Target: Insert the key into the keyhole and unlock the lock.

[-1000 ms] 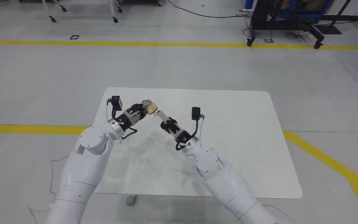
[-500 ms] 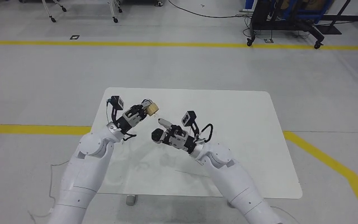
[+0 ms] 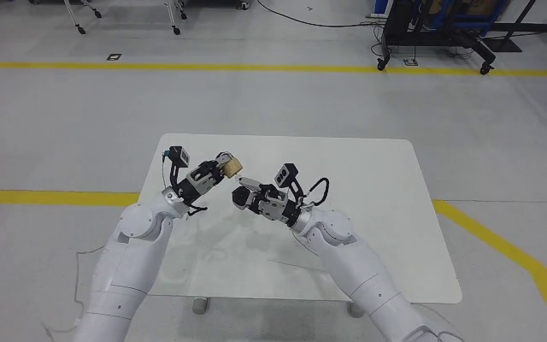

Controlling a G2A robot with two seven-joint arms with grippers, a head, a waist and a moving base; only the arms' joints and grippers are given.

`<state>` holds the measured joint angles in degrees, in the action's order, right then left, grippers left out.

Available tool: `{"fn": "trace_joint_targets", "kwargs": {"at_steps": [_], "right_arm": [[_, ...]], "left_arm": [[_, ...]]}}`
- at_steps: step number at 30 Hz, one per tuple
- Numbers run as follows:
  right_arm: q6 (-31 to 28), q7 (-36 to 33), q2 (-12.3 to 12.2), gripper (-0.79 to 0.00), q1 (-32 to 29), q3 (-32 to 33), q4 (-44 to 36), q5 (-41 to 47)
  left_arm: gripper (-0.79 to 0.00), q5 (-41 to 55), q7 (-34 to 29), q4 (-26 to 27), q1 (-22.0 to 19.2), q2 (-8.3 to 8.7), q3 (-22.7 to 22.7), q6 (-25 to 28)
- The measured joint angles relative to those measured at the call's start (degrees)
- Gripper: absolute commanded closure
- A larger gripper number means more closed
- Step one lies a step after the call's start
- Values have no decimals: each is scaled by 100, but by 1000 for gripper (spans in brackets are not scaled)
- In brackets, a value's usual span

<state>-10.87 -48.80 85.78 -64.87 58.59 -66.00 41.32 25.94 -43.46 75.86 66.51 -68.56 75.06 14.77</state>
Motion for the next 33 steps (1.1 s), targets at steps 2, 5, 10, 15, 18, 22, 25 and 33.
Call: {"fn": "trace_joint_targets", "kwargs": {"at_steps": [2,5,10,15,18,22,25,33], "right_arm": [[1,64,11,-252,36,-14,61,23],[-34,143,29,-234,87,-40,132,41],[-68,244,48,-154,138,-73,213,34],[-101,324,63,0,163,-89,275,36],[-130,364,70,0,168,-93,302,48],[-148,369,78,0,168,-100,314,62],[-135,355,83,0,163,-103,312,98],[591,-593,124,0,190,-20,481,1267]], "left_arm": [[0,-31,-30,-3,-9,3,-6,6],[0,-59,-54,-13,-20,4,-17,18],[0,-86,-85,-23,-30,8,-24,38],[0,-121,-113,-21,-33,12,-33,64],[0,-137,-114,-21,-35,15,-34,72],[0,-130,-122,-19,-34,16,-36,75],[0,-163,-128,-8,-30,19,-44,89],[0,-319,-149,81,25,30,-48,408]]}}
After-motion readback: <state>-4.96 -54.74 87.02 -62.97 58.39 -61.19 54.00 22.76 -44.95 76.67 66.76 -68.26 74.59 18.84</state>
